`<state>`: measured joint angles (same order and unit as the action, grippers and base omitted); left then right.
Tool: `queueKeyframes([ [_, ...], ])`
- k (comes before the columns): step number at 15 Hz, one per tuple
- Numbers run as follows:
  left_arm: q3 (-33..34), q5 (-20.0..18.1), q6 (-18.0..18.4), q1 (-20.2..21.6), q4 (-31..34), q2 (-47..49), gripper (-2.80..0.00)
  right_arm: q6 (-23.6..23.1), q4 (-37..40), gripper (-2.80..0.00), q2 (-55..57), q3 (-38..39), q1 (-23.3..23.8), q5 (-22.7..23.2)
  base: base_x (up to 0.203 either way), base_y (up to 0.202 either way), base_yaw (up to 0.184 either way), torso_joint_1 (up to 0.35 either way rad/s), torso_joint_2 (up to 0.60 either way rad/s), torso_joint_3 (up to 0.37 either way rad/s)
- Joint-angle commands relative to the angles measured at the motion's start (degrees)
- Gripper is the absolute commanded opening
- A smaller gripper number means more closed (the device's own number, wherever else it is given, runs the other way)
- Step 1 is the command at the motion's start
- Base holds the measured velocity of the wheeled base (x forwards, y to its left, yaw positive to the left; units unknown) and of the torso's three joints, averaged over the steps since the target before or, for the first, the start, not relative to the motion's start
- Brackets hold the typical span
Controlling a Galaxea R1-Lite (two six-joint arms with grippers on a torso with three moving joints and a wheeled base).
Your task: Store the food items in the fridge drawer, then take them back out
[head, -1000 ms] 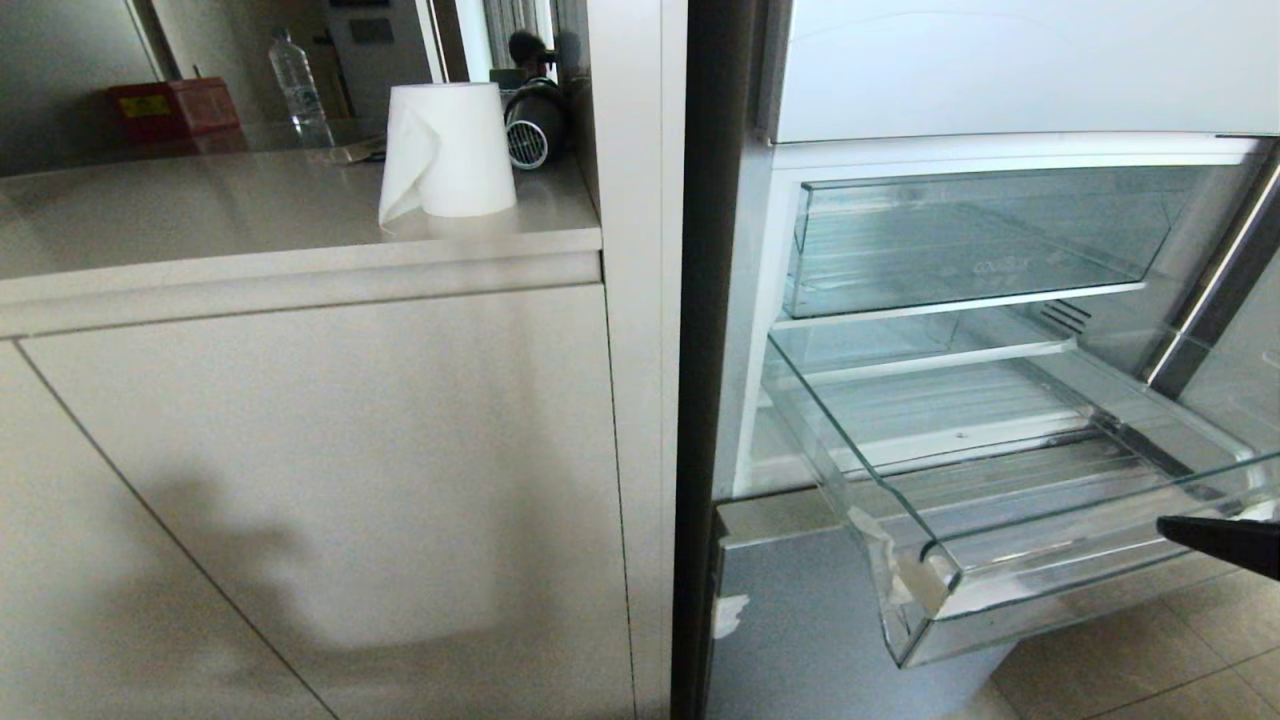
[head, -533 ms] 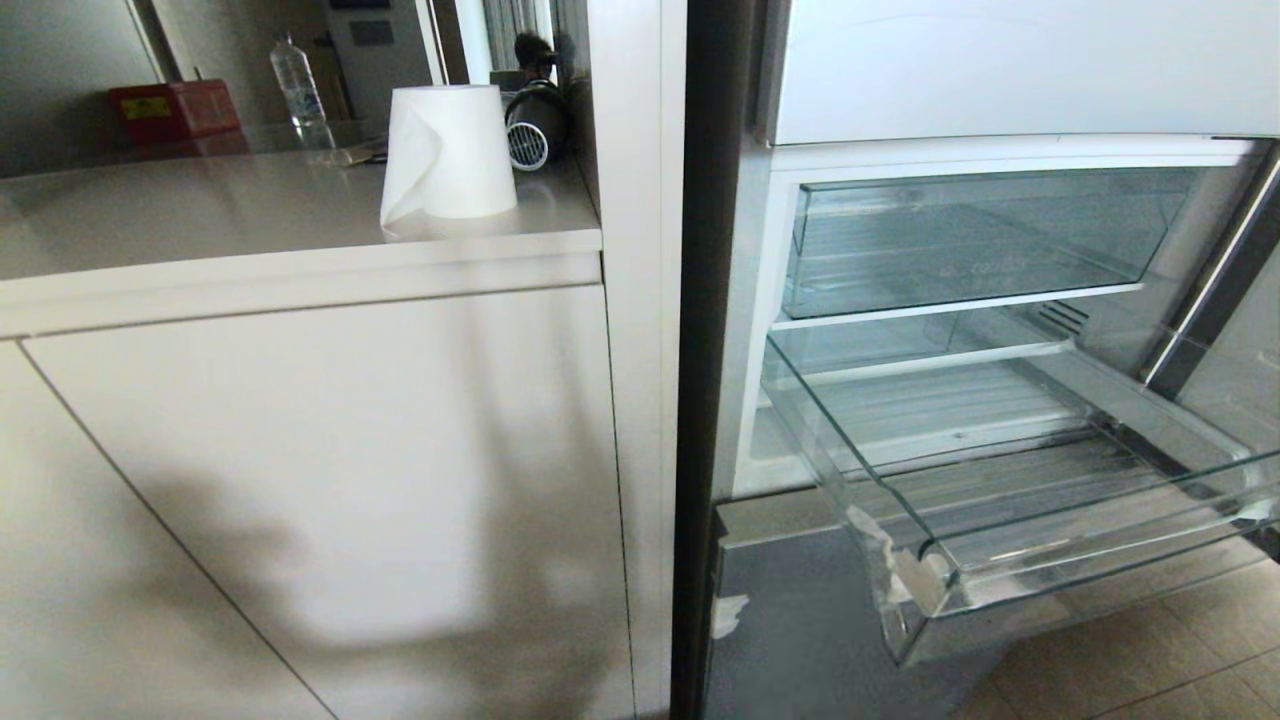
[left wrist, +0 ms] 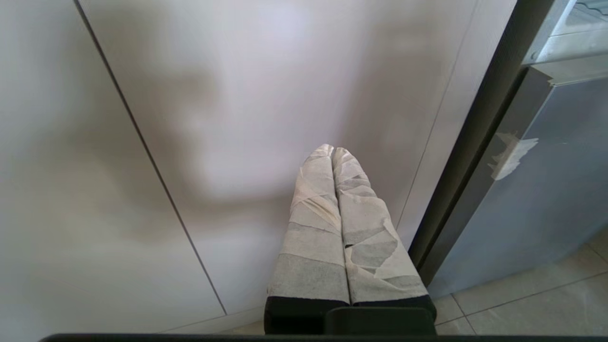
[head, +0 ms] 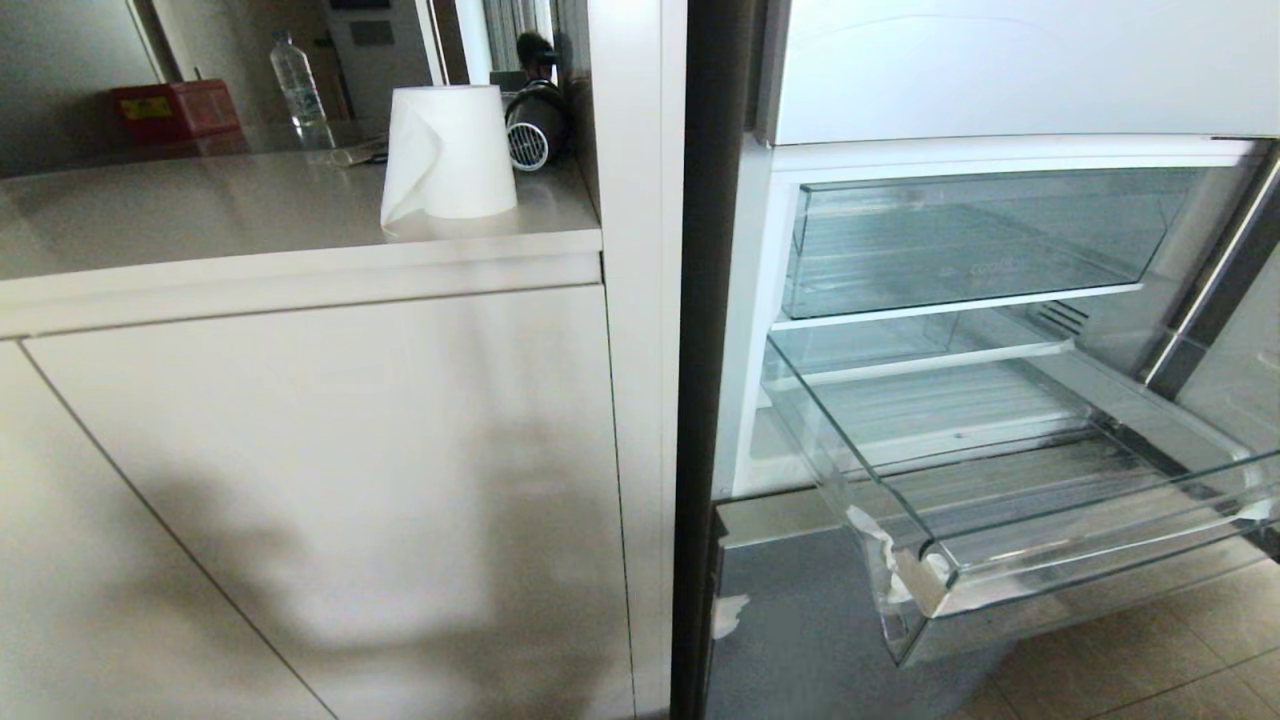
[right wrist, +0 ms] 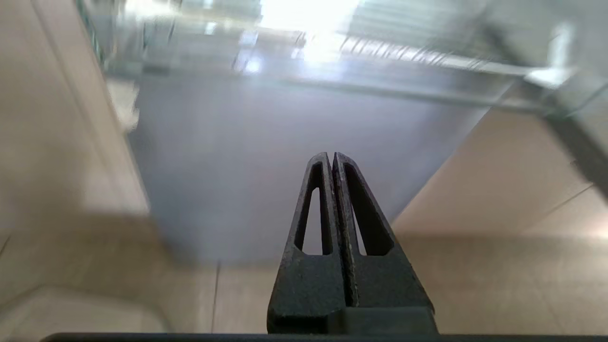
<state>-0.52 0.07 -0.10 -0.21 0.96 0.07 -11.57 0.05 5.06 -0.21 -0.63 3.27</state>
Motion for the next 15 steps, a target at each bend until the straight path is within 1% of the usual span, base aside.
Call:
queueKeyframes([
  [1, 0.00, 0.01, 0.01, 0.03, 0.00, 0.01, -2.80, 1.74, -0.03, -2.80, -5.20, 0.22, 0.13, -0.34, 0.000, 0.000, 0.000, 0.000, 0.00, 0.000],
  [2, 0.00, 0.01, 0.01, 0.03, 0.00, 0.01, -2.80, 3.31, 0.39, -2.80, -4.97, 0.30, 0.19, -1.08, 0.000, 0.000, 0.000, 0.000, 0.00, 0.000],
  [3, 0.00, 0.01, 0.01, 0.03, 0.00, 0.01, -2.80, 3.66, 0.39, -2.80, -4.97, 0.21, 0.19, -1.16, 0.000, 0.000, 0.000, 0.000, 0.00, 0.000],
  [12, 0.00, 0.01, 0.01, 0.03, 0.00, 0.01, -2.80, 3.13, 0.38, -2.80, -4.97, 0.27, 0.19, -0.72, 0.000, 0.000, 0.000, 0.000, 0.00, 0.000],
  [13, 0.00, 0.01, 0.01, 0.03, 0.00, 0.01, -2.80, 3.06, 0.30, -2.80, -4.97, 0.21, 0.19, -0.72, 0.003, 0.000, -0.076, 0.007, 0.01, 0.003],
  [15, 0.00, 0.01, -0.06, 0.03, 0.00, 0.01, -2.80, 3.40, 0.39, -2.80, -4.97, 0.21, 0.19, -0.90, -0.004, 0.006, -0.162, 0.002, 0.00, 0.002],
])
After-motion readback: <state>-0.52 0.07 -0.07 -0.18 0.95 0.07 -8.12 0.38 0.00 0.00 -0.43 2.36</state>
